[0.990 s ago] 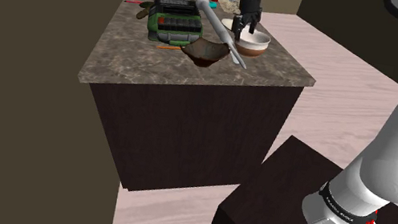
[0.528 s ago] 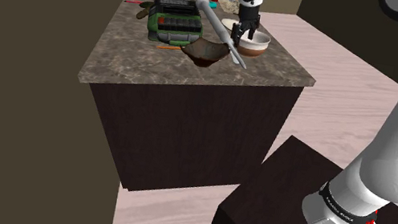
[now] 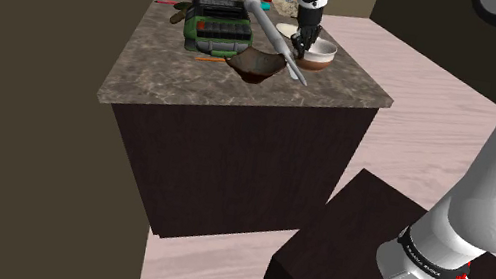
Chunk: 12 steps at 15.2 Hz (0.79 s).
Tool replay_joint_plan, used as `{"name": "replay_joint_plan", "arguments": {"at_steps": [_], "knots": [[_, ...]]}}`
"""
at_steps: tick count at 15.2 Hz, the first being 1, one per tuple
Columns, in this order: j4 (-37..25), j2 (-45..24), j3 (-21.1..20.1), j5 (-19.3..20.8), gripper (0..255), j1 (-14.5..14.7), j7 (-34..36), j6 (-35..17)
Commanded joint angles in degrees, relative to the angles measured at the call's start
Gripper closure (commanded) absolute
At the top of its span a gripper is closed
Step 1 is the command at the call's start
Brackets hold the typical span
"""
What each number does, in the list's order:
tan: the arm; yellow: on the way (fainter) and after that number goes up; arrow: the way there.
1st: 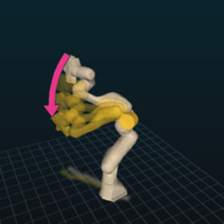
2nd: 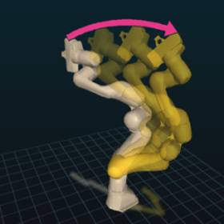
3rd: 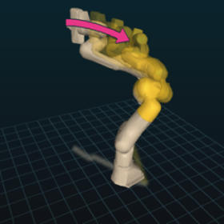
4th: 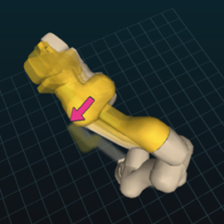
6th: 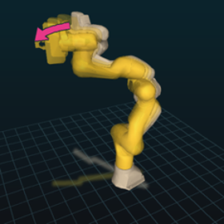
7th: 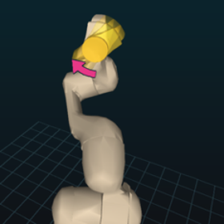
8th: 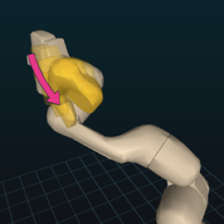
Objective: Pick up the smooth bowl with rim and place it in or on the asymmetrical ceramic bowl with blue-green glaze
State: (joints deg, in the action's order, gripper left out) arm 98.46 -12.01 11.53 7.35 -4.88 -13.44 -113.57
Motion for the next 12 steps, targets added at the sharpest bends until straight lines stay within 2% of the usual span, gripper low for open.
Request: {"name": "replay_joint_plan", "arguments": {"at_steps": [1, 7, 12], "knots": [[0.0, 0.0, 0.0, 0.0, 255, 0.0, 0.0, 0.0], [0.0, 0.0, 0.0, 0.0, 255, 0.0, 0.0, 0.0], [-3.1, 0.6, 0.0, -0.1, 255, 0.0, -0.5, 3.6]]}}
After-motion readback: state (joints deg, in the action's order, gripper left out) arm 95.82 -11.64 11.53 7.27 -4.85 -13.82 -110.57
